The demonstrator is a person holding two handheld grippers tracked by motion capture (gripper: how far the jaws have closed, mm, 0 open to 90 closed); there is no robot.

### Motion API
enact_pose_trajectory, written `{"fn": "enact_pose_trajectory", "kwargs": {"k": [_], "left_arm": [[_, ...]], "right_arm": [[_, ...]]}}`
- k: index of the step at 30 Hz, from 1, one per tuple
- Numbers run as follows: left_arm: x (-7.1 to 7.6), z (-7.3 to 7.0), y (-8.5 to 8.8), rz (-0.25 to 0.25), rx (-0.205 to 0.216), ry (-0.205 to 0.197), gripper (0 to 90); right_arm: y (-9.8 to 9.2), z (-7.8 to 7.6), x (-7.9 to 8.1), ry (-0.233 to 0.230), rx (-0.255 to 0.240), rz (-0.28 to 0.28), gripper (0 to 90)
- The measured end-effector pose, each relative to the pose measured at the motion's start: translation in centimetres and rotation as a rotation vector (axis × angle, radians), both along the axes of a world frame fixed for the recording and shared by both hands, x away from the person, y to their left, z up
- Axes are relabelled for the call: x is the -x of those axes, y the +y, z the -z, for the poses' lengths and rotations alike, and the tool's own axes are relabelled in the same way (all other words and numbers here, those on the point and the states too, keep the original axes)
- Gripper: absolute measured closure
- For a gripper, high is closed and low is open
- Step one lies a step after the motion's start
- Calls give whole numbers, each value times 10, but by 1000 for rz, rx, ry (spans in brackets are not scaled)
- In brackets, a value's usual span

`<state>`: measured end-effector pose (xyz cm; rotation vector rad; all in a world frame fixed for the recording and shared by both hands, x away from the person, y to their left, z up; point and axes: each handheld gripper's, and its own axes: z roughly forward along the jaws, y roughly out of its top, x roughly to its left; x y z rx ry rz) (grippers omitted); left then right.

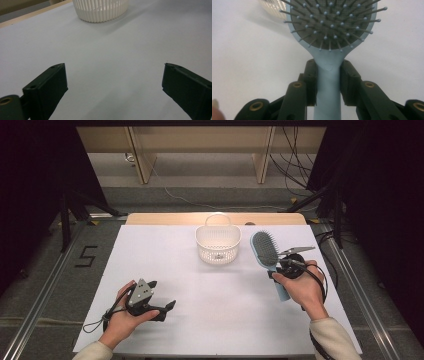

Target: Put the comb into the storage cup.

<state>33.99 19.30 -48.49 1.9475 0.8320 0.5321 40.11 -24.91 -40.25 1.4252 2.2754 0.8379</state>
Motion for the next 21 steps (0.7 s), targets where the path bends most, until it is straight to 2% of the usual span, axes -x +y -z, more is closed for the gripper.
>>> {"fn": "enact_pose_trajectory", "kwargs": {"k": [14,21], "left_arm": [[0,0,0,-1,-1,-1,55],[0,0,0,-1,-2,-1,56]], "right_arm": [[-1,-3,0,-48,-20,10,704],[-2,-6,1,-87,-35,19,703]]}}
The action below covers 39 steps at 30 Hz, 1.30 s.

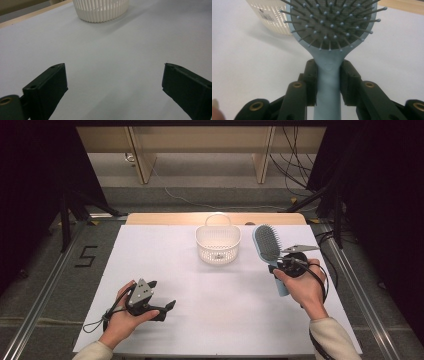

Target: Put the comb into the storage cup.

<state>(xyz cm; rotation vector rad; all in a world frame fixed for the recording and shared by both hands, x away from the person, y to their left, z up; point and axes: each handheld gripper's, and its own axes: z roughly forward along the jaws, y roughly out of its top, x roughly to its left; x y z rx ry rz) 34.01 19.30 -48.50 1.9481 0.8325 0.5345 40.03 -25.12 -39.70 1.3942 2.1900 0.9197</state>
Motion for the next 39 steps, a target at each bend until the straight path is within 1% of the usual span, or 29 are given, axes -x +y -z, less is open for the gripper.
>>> {"fn": "enact_pose_trajectory", "kwargs": {"k": [25,34,39], "left_arm": [[0,0,0,-2,0,1,56],[0,0,0,-2,1,-1,56],[0,0,0,-2,0,-1,56]], "right_arm": [[-1,-4,0,-90,-32,15,704],[-3,-7,1,-130,-47,26,703],[-3,-6,0,-132,-56,27,703]]}}
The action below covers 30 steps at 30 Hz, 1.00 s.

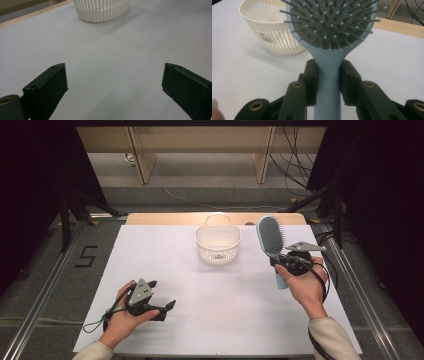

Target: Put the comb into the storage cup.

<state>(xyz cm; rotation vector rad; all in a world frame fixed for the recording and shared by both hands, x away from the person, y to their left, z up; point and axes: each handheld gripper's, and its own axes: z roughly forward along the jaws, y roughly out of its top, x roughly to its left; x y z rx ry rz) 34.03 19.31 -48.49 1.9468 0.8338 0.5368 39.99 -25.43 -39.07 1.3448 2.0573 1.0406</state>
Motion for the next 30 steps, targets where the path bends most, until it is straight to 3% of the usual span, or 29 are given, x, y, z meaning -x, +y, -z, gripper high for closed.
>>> {"fn": "enact_pose_trajectory", "kwargs": {"k": [11,30], "left_arm": [[0,0,0,1,-1,0,57],[0,0,-1,2,-1,0,57]], "right_arm": [[1,-4,1,-50,-8,6,703],[3,-7,1,-95,-26,14,703]]}}
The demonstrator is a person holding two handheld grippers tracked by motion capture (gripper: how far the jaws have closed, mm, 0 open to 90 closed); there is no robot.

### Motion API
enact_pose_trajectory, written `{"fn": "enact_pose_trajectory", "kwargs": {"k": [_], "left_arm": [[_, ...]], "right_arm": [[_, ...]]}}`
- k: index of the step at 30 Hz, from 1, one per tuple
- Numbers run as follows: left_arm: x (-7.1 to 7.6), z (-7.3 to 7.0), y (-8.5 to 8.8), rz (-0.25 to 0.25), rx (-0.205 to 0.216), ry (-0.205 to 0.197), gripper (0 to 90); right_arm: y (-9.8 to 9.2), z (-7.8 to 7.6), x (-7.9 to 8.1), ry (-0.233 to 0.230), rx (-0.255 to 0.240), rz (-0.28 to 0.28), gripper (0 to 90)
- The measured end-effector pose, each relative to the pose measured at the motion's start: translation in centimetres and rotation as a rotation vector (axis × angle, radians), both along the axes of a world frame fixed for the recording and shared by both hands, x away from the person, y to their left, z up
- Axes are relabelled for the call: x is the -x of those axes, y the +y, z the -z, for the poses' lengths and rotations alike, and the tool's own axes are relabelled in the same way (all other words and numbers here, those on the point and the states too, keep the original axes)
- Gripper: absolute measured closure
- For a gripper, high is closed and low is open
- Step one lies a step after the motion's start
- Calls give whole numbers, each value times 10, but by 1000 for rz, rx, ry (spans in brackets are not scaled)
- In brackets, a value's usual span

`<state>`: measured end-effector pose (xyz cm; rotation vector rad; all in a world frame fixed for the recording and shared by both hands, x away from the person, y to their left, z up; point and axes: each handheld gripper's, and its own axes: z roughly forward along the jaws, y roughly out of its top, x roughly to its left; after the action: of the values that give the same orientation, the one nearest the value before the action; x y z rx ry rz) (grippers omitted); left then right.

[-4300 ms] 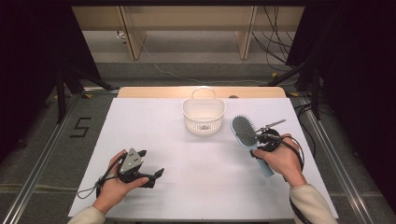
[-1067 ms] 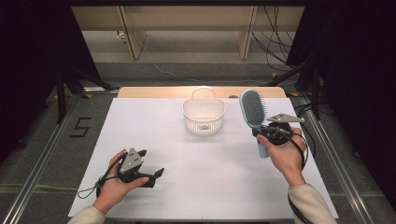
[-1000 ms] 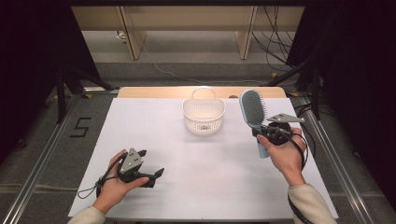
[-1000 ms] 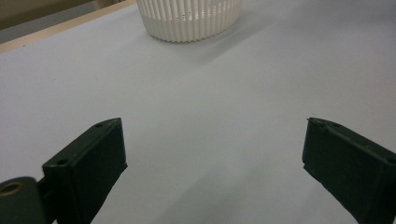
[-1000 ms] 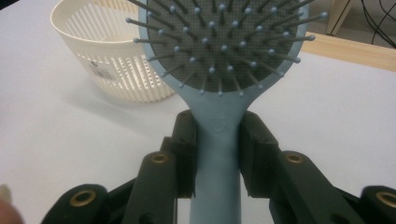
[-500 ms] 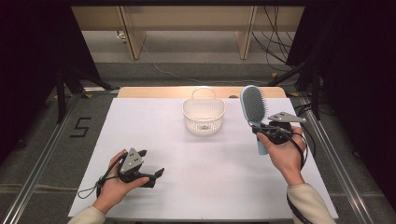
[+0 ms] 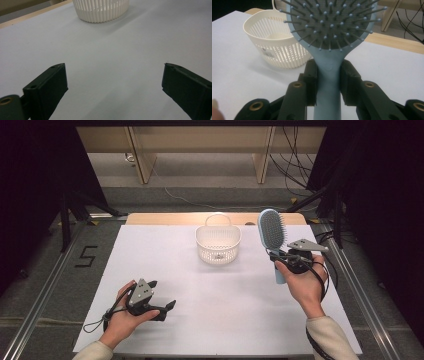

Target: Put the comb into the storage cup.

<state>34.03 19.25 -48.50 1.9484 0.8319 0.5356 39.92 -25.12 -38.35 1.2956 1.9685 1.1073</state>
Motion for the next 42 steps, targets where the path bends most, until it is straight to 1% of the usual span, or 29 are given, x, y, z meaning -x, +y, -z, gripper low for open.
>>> {"fn": "enact_pose_trajectory", "kwargs": {"k": [17,34,42], "left_arm": [[0,0,0,1,0,0,57],[0,1,-1,3,-2,0,60],[0,1,-1,3,-2,1,60]], "right_arm": [[1,-1,-1,-27,-10,8,703],[4,-5,-2,-69,-25,9,703],[6,-5,-4,-82,-22,7,703]]}}
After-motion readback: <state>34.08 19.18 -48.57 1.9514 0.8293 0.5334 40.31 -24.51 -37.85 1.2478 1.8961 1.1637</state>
